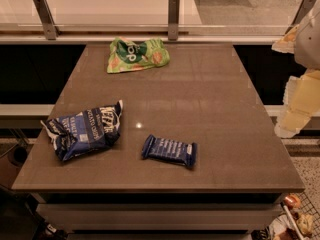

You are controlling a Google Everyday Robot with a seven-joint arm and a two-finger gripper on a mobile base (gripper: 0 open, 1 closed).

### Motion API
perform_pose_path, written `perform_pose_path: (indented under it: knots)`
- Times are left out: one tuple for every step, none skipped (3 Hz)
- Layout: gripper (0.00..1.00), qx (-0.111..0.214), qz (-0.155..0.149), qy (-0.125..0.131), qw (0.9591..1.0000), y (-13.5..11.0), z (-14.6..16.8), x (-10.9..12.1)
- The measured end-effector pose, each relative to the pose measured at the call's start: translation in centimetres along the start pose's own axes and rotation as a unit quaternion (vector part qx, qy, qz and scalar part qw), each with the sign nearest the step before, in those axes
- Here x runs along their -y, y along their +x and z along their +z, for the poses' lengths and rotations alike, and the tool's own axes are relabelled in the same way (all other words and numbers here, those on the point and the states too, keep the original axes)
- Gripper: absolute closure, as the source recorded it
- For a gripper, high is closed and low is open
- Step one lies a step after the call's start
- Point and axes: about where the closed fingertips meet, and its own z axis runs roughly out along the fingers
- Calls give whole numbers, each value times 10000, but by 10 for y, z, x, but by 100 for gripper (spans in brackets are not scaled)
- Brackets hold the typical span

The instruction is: Pick green rice chip bag

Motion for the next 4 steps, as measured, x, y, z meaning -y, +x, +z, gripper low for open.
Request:
perform_pose_path:
  knots:
    - [0, 0, 0, 0, 10000, 0, 0, 0]
    - [0, 100, -31, 80, 9999, -3, -1, 4]
    - [0, 367, -180, 274, 9988, -20, 11, 20]
    - [0, 769, -303, 505, 9953, -47, 29, 42]
